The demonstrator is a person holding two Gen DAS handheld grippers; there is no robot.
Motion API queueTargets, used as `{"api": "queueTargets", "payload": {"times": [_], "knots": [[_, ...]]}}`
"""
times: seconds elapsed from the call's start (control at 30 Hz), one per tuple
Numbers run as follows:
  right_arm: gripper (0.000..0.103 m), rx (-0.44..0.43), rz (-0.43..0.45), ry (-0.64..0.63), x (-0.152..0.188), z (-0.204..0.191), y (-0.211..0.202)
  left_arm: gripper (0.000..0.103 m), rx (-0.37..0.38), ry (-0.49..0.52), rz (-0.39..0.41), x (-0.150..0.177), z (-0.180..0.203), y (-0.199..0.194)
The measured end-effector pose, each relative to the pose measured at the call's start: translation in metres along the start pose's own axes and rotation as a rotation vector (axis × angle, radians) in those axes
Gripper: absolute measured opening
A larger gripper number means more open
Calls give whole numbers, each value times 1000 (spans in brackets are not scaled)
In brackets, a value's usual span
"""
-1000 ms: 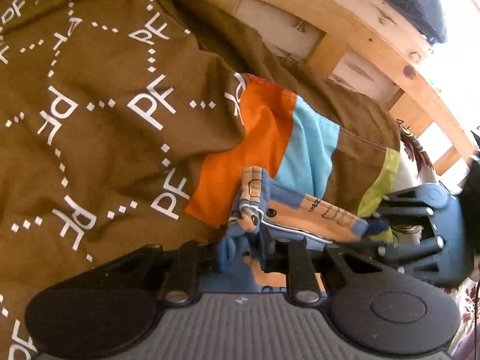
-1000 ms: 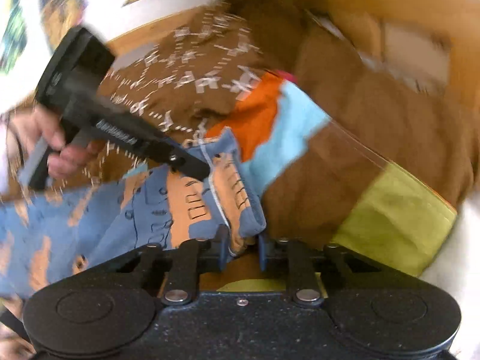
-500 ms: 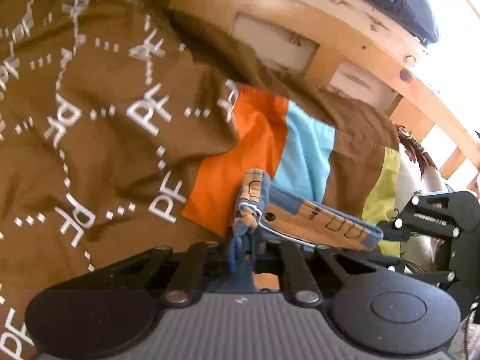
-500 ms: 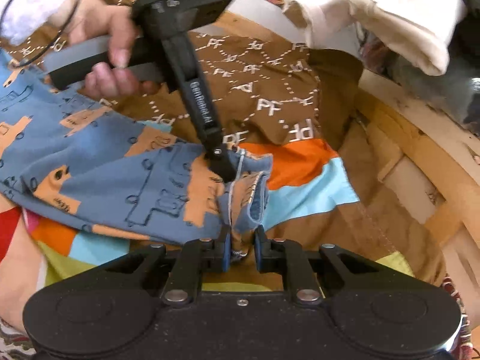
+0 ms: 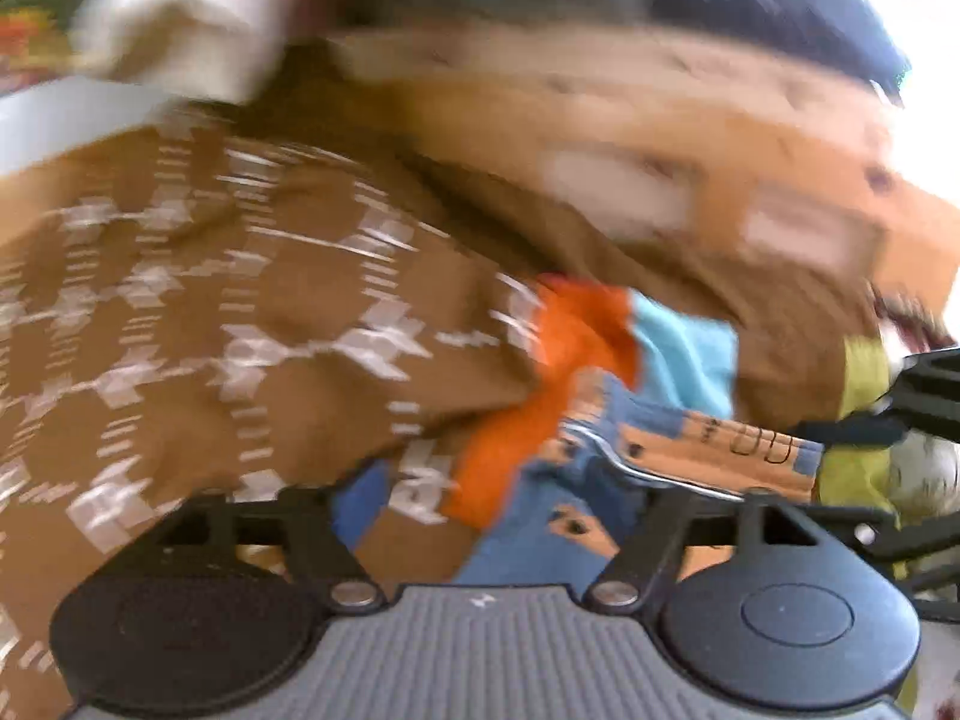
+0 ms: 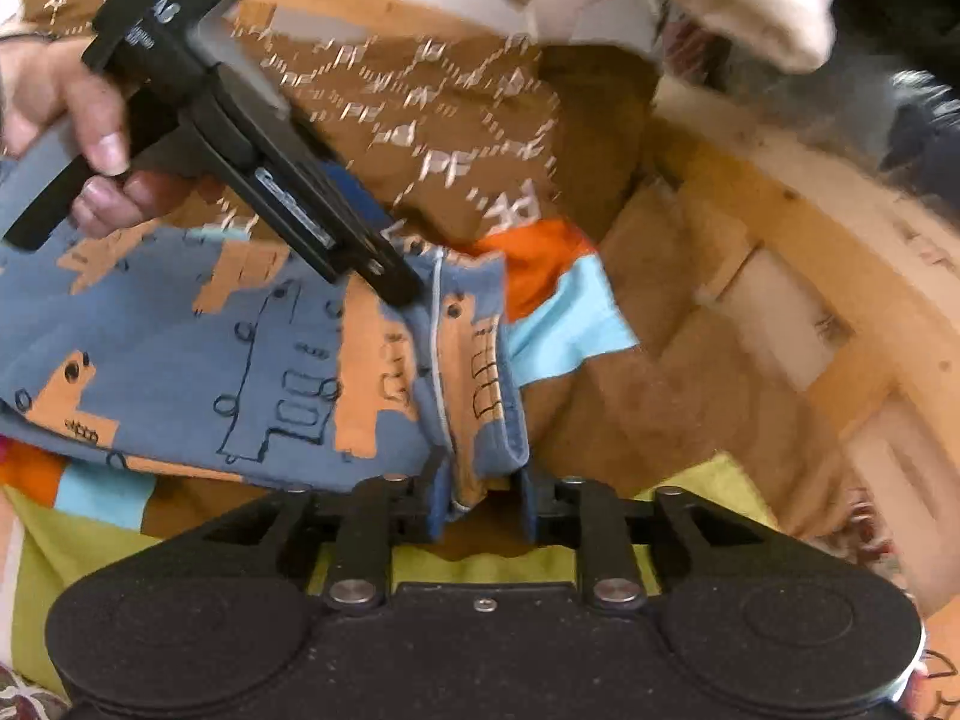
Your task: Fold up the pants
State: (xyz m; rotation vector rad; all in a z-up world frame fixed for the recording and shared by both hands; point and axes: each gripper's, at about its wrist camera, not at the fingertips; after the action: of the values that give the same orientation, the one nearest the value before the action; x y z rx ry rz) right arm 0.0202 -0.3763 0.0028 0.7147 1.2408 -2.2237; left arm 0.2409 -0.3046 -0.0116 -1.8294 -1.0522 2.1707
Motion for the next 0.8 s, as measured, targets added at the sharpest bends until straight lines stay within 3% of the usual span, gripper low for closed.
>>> {"api": "queueTargets", "payload": {"times": [0.03, 0.1, 0.17, 0.27, 0.33, 0.43, 0.5, 0.53, 0.6, 0.7, 0.8], "knots": [[62, 39, 20, -14, 0, 0, -6, 90, -42, -34, 31, 6, -4, -18], [66, 123, 75, -40, -1, 1, -17, 91, -166, -97, 58, 23, -11, -54], [65, 129, 119, -72, -9, 3, -19, 92, -336, -158, 38, 49, -15, -84], [58, 21, 160, -95, -31, -3, -8, 92, -530, -234, -42, 92, -21, -117], [46, -92, 172, -105, -47, -11, 9, 92, -632, -253, -103, 122, -27, -134], [35, -155, 92, -112, -60, -14, 43, 93, -797, -344, -193, 165, -50, -160], [33, -132, 16, -49, -60, -1, 67, 92, -781, -427, -166, 185, -64, -188], [42, -119, 19, -46, -58, 4, 72, 92, -770, -436, -174, 188, -67, -197], [51, -77, 30, -55, -54, 12, 72, 92, -821, -421, -218, 190, -70, -212], [51, -49, 14, -31, -55, 11, 57, 90, -778, -443, -236, 190, -75, -243], [51, -7, 51, -43, -60, -2, 32, 95, -753, -435, -171, 182, -72, -266]]}}
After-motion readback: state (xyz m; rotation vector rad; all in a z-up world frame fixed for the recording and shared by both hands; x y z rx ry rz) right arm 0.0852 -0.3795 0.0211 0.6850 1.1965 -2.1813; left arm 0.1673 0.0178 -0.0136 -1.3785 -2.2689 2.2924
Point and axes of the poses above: each gripper's, at about its wrist camera, not at the fingertips, and y roughly the way its jaws point, z to its right, x to its underside, and after that the axes turned 2 degrees about -y, right-handed
